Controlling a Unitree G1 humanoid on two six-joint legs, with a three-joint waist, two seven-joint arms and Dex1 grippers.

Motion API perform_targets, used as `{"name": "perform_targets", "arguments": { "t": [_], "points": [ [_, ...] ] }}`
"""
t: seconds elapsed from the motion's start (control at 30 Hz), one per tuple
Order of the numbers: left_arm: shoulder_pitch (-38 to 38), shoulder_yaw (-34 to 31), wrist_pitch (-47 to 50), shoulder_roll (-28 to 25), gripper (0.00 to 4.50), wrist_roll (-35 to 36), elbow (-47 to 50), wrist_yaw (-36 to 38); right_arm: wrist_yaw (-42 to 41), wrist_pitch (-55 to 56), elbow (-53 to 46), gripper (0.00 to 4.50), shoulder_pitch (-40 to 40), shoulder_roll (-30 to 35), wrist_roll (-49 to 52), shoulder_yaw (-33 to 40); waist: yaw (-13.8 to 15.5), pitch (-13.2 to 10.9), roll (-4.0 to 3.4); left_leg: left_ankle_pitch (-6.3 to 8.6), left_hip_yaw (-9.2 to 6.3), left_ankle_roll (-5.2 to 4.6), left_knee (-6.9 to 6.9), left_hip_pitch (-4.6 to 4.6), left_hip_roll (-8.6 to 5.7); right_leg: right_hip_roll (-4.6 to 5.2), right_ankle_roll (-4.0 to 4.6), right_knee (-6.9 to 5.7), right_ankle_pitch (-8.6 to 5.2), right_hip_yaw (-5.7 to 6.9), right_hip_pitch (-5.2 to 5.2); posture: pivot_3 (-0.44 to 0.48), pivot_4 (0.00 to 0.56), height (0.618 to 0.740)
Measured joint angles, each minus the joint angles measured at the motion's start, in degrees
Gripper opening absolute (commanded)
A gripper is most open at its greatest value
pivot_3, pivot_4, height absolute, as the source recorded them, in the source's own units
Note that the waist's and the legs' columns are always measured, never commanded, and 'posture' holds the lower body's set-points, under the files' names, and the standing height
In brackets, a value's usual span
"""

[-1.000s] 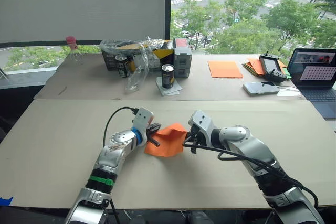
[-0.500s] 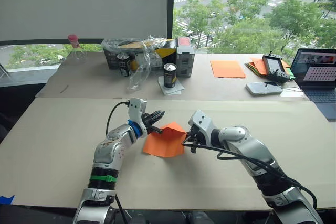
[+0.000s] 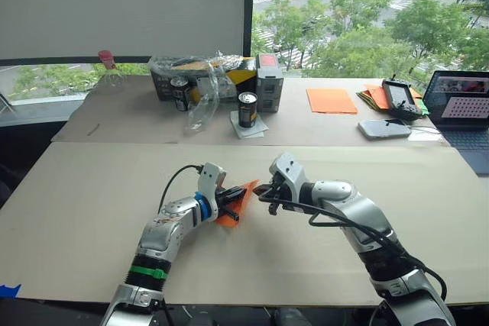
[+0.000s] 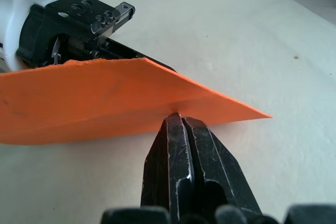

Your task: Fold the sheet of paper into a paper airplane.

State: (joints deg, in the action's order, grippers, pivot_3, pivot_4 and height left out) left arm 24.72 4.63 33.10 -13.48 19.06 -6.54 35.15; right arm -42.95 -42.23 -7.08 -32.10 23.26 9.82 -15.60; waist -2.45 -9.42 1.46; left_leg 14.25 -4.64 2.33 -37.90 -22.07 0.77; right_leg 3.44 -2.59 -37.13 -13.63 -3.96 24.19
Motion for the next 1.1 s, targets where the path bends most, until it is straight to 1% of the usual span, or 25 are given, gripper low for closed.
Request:
{"name": "perform_targets", "arguments": {
  "t": [0.17, 0.37, 0.57, 0.8, 0.87, 1.0, 1.1],
  "points": [
    [-0.05, -0.05, -0.30, -0.41, 0.03, -0.72, -0.02, -0.43, 0.46, 0.24, 1.11, 0.00, -0.63, -0.37, -0.63, -1.64, -0.01, 0.00, 0.00, 0.00, 0.00, 0.00, 0.00, 0.01, 0.00, 0.00, 0.00, -0.01, 0.00, 0.00, 0.00, 0.000, 0.150, 0.730],
    [-0.07, -1.24, -0.41, -0.88, 0.03, -0.82, -0.51, -0.98, 0.56, 1.14, 3.72, 0.00, -1.41, -0.34, -1.78, -1.83, -0.06, 0.00, 0.00, 0.00, 0.00, 0.00, 0.00, 0.01, 0.00, 0.00, 0.00, -0.02, 0.00, 0.00, 0.01, 0.000, 0.150, 0.730],
    [-0.06, -0.36, -0.74, 0.55, 0.03, -1.20, -0.42, -0.95, 0.96, 3.04, 6.39, 0.00, -3.90, -2.08, -2.50, -1.84, 0.07, 0.00, -0.01, 0.00, 0.00, 0.00, 0.00, 0.01, 0.00, 0.00, 0.01, -0.01, 0.00, 0.00, -0.01, 0.000, 0.150, 0.730],
    [-0.93, -0.61, -0.15, 0.45, 0.03, -0.94, 0.86, -1.45, 1.34, 3.37, 8.27, 0.00, -2.92, -2.07, -3.84, -1.92, 0.01, 0.01, -0.01, 0.00, 0.01, 0.00, 0.00, 0.02, 0.01, 0.00, 0.01, -0.02, 0.00, 0.00, 0.00, 0.000, 0.150, 0.730],
    [-1.36, -1.17, 1.14, 0.47, 0.03, -0.43, 1.69, -1.43, 1.48, 3.81, 9.33, 0.00, -2.86, -2.12, -4.09, -1.90, -0.18, 0.01, -0.01, 0.00, 0.01, 0.00, 0.00, 0.04, 0.01, 0.00, 0.01, -0.04, 0.00, 0.00, 0.00, 0.000, 0.150, 0.730],
    [-2.98, -1.60, 6.42, 1.45, 0.03, 2.93, 5.11, -1.26, 1.79, 5.45, 11.78, 0.00, -3.22, -2.78, -4.29, -1.84, -0.14, 0.01, -0.01, 0.00, 0.01, 0.00, 0.00, 0.03, 0.01, 0.00, 0.00, -0.04, 0.00, 0.00, -0.01, 0.000, 0.150, 0.730],
    [-3.31, -1.84, 11.29, 1.18, 0.03, 4.70, 7.58, -1.91, 1.76, 7.06, 13.88, 0.00, -3.59, -3.11, -4.68, -1.85, -0.15, 0.00, -0.01, 0.00, 0.01, 0.00, 0.00, 0.03, 0.01, 0.00, 0.01, -0.04, 0.00, 0.00, 0.00, 0.000, 0.150, 0.730]
  ]
}}
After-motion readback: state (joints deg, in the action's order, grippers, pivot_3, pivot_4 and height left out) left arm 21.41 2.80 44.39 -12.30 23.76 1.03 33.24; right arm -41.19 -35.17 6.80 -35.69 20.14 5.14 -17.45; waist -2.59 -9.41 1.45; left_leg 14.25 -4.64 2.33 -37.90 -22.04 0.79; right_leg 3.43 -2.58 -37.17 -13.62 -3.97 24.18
